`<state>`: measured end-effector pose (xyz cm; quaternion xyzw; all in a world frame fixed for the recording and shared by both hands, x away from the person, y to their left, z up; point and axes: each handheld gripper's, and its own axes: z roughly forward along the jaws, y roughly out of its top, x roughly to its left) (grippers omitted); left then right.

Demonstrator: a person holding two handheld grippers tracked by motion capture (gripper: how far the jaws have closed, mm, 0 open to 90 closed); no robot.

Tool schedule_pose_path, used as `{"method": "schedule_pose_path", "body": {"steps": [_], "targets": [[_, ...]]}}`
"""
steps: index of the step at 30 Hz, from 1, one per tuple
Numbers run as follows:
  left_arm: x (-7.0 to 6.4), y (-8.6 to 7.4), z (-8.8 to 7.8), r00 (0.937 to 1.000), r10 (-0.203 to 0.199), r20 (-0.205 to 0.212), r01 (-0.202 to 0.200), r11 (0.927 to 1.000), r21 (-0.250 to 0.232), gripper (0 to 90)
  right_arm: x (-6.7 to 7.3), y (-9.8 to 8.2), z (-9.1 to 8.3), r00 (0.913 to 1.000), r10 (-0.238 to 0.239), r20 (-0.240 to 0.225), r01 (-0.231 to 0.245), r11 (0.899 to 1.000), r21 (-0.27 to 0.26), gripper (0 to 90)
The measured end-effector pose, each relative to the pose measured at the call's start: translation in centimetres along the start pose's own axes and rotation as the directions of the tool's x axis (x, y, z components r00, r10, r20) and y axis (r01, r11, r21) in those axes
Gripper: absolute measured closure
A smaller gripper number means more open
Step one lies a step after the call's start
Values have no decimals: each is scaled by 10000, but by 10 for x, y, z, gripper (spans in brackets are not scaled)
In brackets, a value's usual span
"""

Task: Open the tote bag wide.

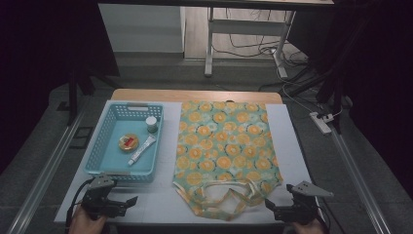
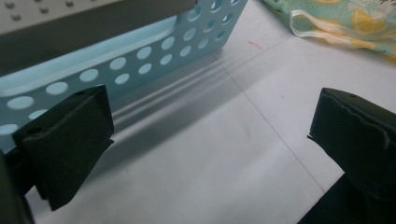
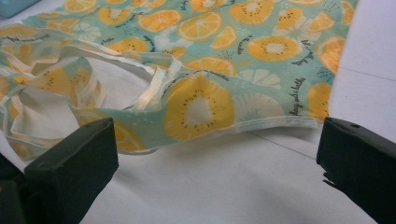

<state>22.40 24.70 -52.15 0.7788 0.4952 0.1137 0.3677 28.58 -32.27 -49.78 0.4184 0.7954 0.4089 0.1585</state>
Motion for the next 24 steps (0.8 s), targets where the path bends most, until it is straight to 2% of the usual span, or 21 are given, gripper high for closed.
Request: {"method": "schedule_pose_path", "body": {"steps": [4,7,14,19,24], "targets": [[0,1,1,10000,-22,-11,22,10000,28,2,0,1,1,9998,81,-201,-81,10000,22,0],[0,1,2,10000,-40,-16,40,10000,90,1,1,1,2,9996,-103,-263,106,9999,93,0],[1,0,1,10000,-96,7,96,9999,103,1,3,2,4,9989,-176,-437,186,9996,216,0],[0,0,3,9999,-2,106,0,9997,244,2,5,2,6,9967,-567,-575,589,9976,368,0],[1,-1,2,9997,-56,237,51,9998,203,13,5,3,7,9966,-523,-636,548,9977,388,0]]}}
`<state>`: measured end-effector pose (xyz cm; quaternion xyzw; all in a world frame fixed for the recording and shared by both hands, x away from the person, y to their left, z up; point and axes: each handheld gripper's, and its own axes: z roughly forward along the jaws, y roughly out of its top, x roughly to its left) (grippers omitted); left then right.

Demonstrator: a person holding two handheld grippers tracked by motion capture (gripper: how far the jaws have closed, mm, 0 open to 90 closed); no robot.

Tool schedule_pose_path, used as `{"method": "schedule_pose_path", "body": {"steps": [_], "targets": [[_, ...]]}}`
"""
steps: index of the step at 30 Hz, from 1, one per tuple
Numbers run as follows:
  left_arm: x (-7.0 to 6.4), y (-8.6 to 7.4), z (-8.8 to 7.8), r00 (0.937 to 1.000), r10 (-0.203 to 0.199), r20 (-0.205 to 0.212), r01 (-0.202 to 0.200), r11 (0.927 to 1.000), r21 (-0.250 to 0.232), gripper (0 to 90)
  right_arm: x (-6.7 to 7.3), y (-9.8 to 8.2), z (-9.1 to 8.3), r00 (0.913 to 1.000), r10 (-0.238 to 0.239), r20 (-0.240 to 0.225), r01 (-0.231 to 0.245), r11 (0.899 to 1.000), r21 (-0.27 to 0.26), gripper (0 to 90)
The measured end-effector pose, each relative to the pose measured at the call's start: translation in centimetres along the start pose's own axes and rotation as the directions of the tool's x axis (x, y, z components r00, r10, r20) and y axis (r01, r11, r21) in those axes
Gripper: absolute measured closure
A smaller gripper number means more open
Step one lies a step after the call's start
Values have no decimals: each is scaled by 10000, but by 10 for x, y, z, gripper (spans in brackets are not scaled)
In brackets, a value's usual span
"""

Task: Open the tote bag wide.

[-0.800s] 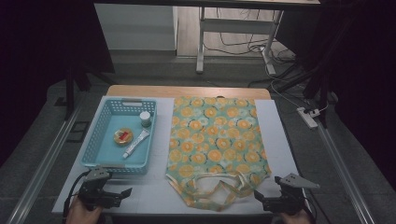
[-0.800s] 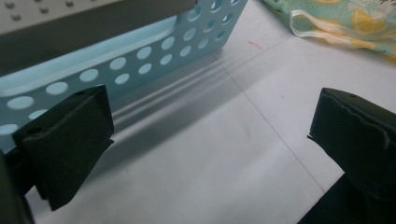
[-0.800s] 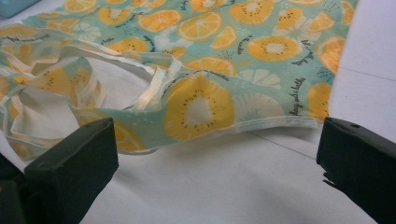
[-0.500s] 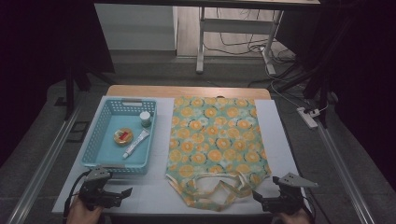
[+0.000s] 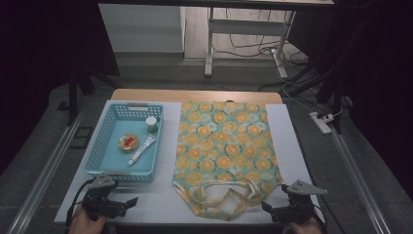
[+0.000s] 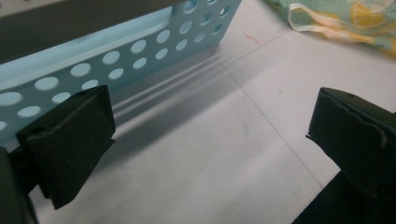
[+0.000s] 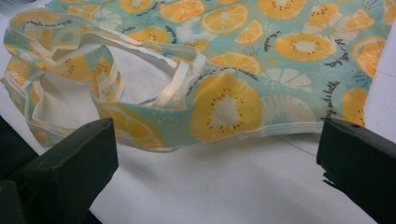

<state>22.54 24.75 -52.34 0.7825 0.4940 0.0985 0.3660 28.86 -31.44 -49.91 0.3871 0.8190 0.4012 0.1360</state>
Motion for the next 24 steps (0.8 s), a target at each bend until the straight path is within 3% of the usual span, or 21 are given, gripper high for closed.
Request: {"method": "schedule_pose_path", "body": {"steps": [8,15,18,20,24], "targets": [[1,-1,-1,9999,-72,152,73,10000,-67,16,1,1,0,10000,48,-62,-48,9999,-125,0],[1,-1,-1,9998,-29,173,29,10000,-31,13,7,6,-1,9997,-229,-118,227,9996,-169,0],[2,-1,-1,9997,-47,226,49,9999,-89,12,9,8,0,9994,-237,-247,234,9997,-102,0],[2,-1,-1,9997,-104,217,106,9999,-100,7,12,9,1,9984,-512,-240,516,9985,188,0],[2,-1,-2,9997,-132,214,134,9998,-121,6,15,11,3,9973,-683,-272,691,9972,270,0]]}}
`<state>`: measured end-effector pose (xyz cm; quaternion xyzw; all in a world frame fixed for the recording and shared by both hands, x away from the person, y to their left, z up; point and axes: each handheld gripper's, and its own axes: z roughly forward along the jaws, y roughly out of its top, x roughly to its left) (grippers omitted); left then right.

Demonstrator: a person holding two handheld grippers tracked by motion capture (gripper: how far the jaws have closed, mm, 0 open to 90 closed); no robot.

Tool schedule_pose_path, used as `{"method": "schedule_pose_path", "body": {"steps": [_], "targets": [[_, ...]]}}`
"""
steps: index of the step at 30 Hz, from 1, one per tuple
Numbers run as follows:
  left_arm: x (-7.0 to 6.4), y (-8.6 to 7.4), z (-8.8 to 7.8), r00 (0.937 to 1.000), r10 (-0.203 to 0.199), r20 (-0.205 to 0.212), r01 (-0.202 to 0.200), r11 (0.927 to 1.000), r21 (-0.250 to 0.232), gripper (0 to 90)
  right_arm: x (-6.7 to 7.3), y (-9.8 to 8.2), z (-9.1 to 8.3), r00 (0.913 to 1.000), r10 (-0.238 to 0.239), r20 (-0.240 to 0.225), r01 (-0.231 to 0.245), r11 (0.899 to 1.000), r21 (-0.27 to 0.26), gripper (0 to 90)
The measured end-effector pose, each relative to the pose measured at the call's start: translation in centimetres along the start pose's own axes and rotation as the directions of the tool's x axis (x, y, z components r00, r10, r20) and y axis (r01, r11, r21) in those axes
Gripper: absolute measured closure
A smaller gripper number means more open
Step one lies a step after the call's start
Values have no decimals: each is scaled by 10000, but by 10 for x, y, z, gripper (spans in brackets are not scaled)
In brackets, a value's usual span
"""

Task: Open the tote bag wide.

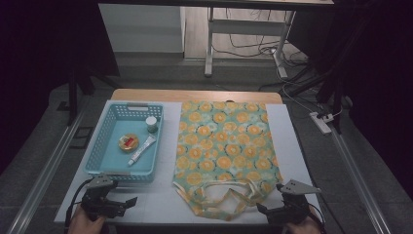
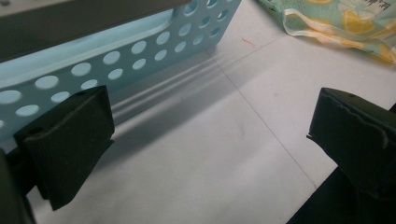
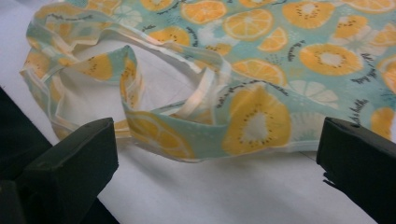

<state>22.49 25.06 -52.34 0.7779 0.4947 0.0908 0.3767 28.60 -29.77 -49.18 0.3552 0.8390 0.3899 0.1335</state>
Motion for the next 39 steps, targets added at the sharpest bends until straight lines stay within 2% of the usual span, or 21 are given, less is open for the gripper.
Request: {"method": "schedule_pose_path", "body": {"steps": [8,19,24,30,39], "targets": [[0,0,1,10000,56,30,-56,10000,40,3,9,10,1,9988,-495,-45,494,9986,-169,0],[-1,1,1,9999,133,-21,-132,9999,110,3,23,25,9,9948,-939,-401,951,9950,288,0],[-2,1,2,9999,164,-34,-164,9998,138,3,29,32,17,9899,-1215,-730,1254,9908,511,0],[-2,1,2,9998,181,-34,-180,9997,188,3,35,39,28,9861,-1297,-1044,1375,9879,716,0],[-2,1,2,9998,191,-44,-190,9996,215,3,47,44,50,9760,-1548,-1530,1743,9770,1233,0]]}}
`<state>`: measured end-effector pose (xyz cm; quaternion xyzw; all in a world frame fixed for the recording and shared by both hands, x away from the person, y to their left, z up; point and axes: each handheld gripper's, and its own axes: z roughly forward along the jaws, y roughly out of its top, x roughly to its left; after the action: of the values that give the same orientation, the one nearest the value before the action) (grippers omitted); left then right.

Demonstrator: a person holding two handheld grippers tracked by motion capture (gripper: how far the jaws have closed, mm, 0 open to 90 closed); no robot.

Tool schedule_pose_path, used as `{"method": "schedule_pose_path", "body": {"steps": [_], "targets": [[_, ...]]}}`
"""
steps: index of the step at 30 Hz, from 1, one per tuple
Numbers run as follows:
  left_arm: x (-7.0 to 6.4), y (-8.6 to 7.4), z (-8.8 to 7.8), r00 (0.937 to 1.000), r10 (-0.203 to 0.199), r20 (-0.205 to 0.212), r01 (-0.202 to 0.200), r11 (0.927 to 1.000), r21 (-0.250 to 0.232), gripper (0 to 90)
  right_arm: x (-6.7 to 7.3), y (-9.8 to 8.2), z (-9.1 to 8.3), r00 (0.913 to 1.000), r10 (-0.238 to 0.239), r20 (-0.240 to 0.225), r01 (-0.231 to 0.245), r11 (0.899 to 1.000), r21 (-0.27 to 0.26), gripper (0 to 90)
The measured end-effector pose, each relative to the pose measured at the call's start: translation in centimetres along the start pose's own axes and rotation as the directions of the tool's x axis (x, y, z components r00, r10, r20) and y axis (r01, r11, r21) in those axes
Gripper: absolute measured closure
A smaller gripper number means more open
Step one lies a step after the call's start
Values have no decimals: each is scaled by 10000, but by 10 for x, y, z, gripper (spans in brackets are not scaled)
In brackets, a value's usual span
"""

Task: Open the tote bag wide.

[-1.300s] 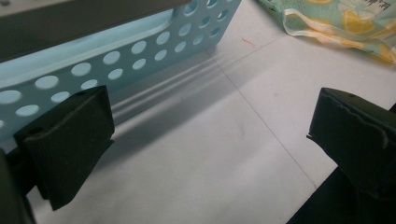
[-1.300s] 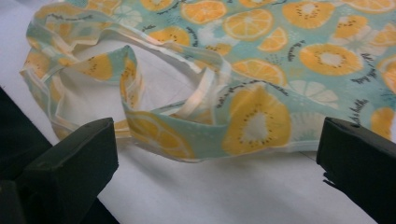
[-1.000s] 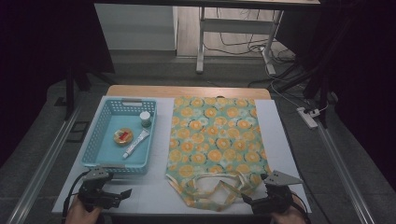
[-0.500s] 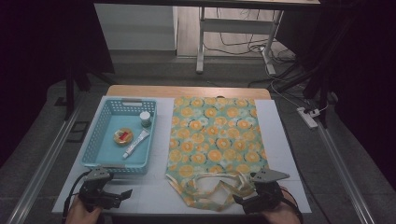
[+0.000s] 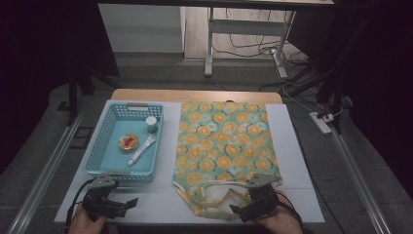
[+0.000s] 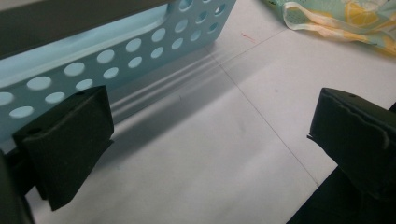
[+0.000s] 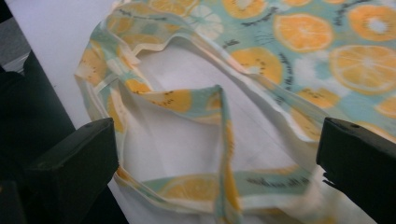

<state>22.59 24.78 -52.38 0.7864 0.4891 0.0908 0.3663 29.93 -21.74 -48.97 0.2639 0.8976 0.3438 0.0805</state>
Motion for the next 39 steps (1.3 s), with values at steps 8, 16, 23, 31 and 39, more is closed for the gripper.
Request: {"method": "schedule_pose_path", "body": {"steps": [8,16,23,31,39], "targets": [[0,0,0,10000,13,-22,-13,10000,14,4,2,5,13,9988,-377,-317,385,9989,263,120],[0,0,1,10000,36,-5,-36,10000,51,8,-1,6,17,9964,-819,-203,834,9918,965,405],[0,0,1,10000,19,10,-19,10000,67,9,-5,7,18,9960,-833,-327,868,9881,1270,772],[0,0,1,10000,-18,6,18,10000,67,11,-8,12,9,9965,-628,-558,673,9943,831,893],[0,1,1,10000,-26,57,25,10000,66,16,-13,23,-3,9970,-415,-650,422,9991,91,893]]}}
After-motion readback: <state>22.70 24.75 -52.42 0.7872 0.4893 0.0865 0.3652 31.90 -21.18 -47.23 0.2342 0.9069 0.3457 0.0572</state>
